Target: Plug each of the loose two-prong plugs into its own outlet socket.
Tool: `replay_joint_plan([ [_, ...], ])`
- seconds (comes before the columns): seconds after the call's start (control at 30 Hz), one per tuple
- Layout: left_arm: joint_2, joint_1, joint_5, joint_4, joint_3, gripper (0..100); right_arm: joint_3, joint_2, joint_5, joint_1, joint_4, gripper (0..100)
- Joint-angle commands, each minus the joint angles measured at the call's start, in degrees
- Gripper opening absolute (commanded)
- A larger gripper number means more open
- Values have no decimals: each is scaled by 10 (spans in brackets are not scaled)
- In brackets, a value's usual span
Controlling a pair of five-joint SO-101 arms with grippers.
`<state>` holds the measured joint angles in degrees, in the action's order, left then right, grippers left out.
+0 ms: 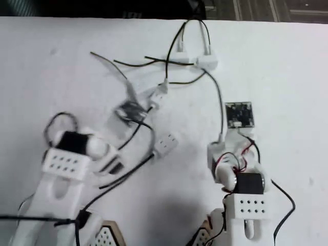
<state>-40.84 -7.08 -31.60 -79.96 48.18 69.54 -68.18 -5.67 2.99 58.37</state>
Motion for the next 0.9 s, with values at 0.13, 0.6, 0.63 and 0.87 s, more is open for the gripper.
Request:
replay_joint_plan([
  [0.13, -100, 194, 2, 159, 142, 242, -9, -8, -72, 137, -112, 17],
  [0.6, -105, 211, 6, 256, 234, 242, -4, 202, -104, 219, -345, 18],
  [0.63, -107, 211, 6, 256, 236, 242, -1, 228, -104, 224, -371, 18],
  [0.87, -107, 211, 6, 256, 237, 242, 40, 292, -104, 247, -487, 18],
])
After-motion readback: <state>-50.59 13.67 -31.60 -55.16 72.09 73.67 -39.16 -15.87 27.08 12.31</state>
